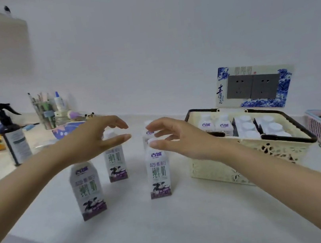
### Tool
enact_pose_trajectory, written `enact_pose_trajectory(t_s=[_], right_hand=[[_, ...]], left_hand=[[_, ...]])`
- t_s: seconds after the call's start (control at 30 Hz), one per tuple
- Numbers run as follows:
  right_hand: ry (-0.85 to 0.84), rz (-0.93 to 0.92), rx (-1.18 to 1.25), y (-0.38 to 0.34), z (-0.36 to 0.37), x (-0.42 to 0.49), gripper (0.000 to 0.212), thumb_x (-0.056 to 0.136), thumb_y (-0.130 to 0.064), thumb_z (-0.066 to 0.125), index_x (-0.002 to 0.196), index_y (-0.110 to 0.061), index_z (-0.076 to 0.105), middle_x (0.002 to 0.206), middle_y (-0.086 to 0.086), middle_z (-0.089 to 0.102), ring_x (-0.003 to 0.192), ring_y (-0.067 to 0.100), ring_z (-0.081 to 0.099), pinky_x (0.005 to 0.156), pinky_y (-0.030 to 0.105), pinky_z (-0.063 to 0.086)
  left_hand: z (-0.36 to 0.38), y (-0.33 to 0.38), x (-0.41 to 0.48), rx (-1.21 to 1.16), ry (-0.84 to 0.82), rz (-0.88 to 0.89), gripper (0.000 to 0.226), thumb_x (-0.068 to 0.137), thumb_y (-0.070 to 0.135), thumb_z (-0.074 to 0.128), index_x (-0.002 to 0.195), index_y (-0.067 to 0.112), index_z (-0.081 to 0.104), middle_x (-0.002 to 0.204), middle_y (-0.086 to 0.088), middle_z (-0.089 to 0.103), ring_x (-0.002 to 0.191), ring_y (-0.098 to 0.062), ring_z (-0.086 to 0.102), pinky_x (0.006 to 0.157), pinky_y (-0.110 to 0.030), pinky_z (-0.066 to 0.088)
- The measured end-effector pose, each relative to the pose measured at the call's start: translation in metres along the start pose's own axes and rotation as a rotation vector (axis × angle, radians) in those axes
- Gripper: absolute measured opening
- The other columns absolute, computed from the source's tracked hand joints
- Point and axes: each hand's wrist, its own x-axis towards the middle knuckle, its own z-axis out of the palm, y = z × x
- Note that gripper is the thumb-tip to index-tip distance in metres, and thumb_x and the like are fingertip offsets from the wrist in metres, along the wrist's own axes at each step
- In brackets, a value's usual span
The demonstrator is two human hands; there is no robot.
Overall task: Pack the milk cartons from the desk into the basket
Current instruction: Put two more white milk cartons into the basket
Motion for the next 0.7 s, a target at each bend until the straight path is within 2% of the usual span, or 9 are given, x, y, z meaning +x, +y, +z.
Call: enact_pose_trajectory(t_s=[0.1, 0.17, 0.27, 0.4, 0.47, 0.53, 0.6, 0.63, 0.7], right_hand=[[0.034, -0.011, 0.002, 0.008, 0.025, 0.001, 0.046, 0.085, -0.037, 0.066, 0.127, -0.025, 0.05, 0.131, -0.009, 0.054, 0.121, 0.004, 0.05, 0.104, 0.027, 0.04], [0.065, -0.006, 0.008, 0.013, 0.036, 0.001, 0.05, 0.083, -0.038, 0.068, 0.127, -0.027, 0.048, 0.13, -0.01, 0.053, 0.119, 0.005, 0.05, 0.101, 0.024, 0.04], [0.122, 0.027, 0.081, 0.019, 0.046, 0.005, 0.046, 0.085, -0.032, 0.067, 0.127, -0.024, 0.049, 0.125, -0.004, 0.057, 0.106, 0.007, 0.057, 0.094, 0.024, 0.048], [0.173, 0.062, 0.181, 0.026, 0.05, 0.006, 0.035, 0.087, -0.029, 0.066, 0.12, -0.024, 0.054, 0.112, -0.006, 0.066, 0.093, 0.001, 0.06, 0.073, 0.008, 0.048], [0.177, 0.074, 0.216, 0.03, 0.048, 0.005, 0.032, 0.084, -0.03, 0.068, 0.114, -0.026, 0.058, 0.104, -0.012, 0.067, 0.093, 0.003, 0.06, 0.072, 0.006, 0.046], [0.14, 0.087, 0.21, 0.034, 0.046, 0.003, 0.031, 0.081, -0.034, 0.071, 0.11, -0.029, 0.061, 0.105, -0.01, 0.068, 0.097, 0.005, 0.062, 0.079, 0.01, 0.048], [0.084, 0.115, 0.205, 0.037, 0.044, 0.001, 0.036, 0.077, -0.037, 0.074, 0.11, -0.033, 0.06, 0.109, -0.003, 0.069, 0.103, 0.011, 0.063, 0.088, 0.022, 0.051], [0.068, 0.121, 0.202, 0.038, 0.043, 0.001, 0.038, 0.075, -0.036, 0.076, 0.11, -0.034, 0.06, 0.11, -0.002, 0.069, 0.104, 0.014, 0.063, 0.089, 0.026, 0.052], [0.063, 0.107, 0.182, 0.038, 0.041, 0.001, 0.039, 0.073, -0.035, 0.078, 0.108, -0.032, 0.06, 0.104, -0.006, 0.071, 0.102, 0.014, 0.065, 0.085, 0.025, 0.053]], left_hand=[[-0.004, -0.023, -0.032, 0.039, 0.056, -0.115, 0.066, 0.065, 0.071, 0.051, 0.119, 0.033, 0.057, 0.117, 0.022, 0.053, 0.102, 0.0, 0.05, 0.079, -0.017, 0.041], [-0.001, -0.033, -0.049, 0.073, 0.122, -0.185, 0.069, 0.062, 0.07, 0.057, 0.121, 0.034, 0.053, 0.111, 0.024, 0.048, 0.097, -0.002, 0.048, 0.069, -0.011, 0.037], [0.008, -0.041, -0.063, -0.121, 0.159, -0.248, 0.069, 0.058, 0.071, 0.057, 0.117, 0.035, 0.05, 0.11, 0.024, 0.055, 0.094, -0.01, 0.056, 0.07, -0.017, 0.042], [0.022, -0.042, -0.071, -0.314, 0.259, -0.338, 0.064, 0.057, 0.072, 0.055, 0.107, 0.033, 0.053, 0.086, 0.027, 0.055, 0.066, 0.006, 0.05, 0.055, -0.011, 0.037], [0.03, -0.043, -0.077, -0.389, 0.255, -0.361, 0.059, 0.056, 0.071, 0.058, 0.1, 0.033, 0.055, 0.077, 0.026, 0.06, 0.066, 0.008, 0.056, 0.052, -0.01, 0.041], [0.036, -0.046, -0.082, -0.403, 0.177, -0.361, 0.056, 0.056, 0.069, 0.063, 0.099, 0.036, 0.051, 0.086, 0.021, 0.064, 0.077, 0.008, 0.062, 0.057, -0.014, 0.047], [0.041, -0.048, -0.087, -0.4, 0.124, -0.347, 0.048, 0.063, 0.058, 0.07, 0.098, 0.039, 0.044, 0.091, 0.017, 0.064, 0.08, 0.011, 0.062, 0.055, -0.013, 0.049], [0.042, -0.05, -0.088, -0.405, 0.115, -0.338, 0.046, 0.065, 0.052, 0.073, 0.097, 0.04, 0.042, 0.091, 0.016, 0.064, 0.081, 0.013, 0.061, 0.054, -0.012, 0.05], [0.042, -0.05, -0.09, -0.417, 0.124, -0.318, 0.047, 0.065, 0.046, 0.077, 0.096, 0.041, 0.043, 0.09, 0.016, 0.065, 0.08, 0.016, 0.06, 0.054, -0.008, 0.049]])
